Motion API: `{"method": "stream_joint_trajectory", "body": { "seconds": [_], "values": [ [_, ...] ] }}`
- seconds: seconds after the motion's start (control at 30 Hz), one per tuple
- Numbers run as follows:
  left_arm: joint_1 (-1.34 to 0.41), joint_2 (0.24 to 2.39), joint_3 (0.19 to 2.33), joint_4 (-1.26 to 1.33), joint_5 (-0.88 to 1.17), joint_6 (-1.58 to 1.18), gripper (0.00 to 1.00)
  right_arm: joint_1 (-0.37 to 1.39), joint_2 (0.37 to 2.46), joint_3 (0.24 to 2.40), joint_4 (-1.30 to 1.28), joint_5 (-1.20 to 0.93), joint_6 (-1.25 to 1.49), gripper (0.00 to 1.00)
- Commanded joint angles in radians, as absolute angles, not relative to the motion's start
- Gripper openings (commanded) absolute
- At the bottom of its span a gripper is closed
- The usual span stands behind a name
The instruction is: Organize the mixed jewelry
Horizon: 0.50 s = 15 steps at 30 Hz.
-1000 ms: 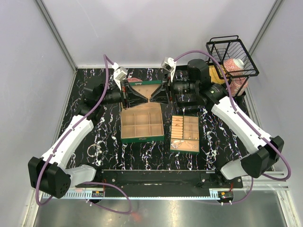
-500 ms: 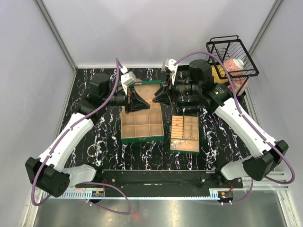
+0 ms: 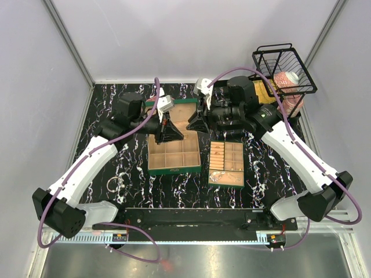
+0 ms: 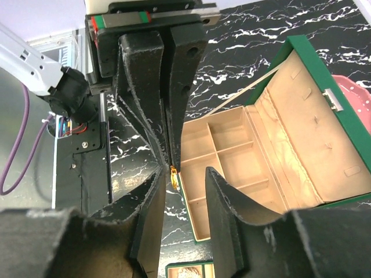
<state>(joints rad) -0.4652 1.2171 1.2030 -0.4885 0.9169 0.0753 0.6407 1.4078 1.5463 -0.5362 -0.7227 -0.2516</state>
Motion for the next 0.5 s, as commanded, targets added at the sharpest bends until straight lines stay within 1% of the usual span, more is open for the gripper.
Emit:
{"method": "stream_joint_trajectory", "body": {
  "seconds": [0.0,0.47],
  "values": [
    [-0.479,1.221,1.262,-0.494,0.876,0.117,0.0,0.66,1.384,1.54,-0.557,-0.721,-0.291,0.4],
    [-0.486,1.218,1.262,-0.497,0.856,0.13,0.0,0.701,1.393,1.47,-0.551,-0.693,-0.337,0.39]
  ]
}}
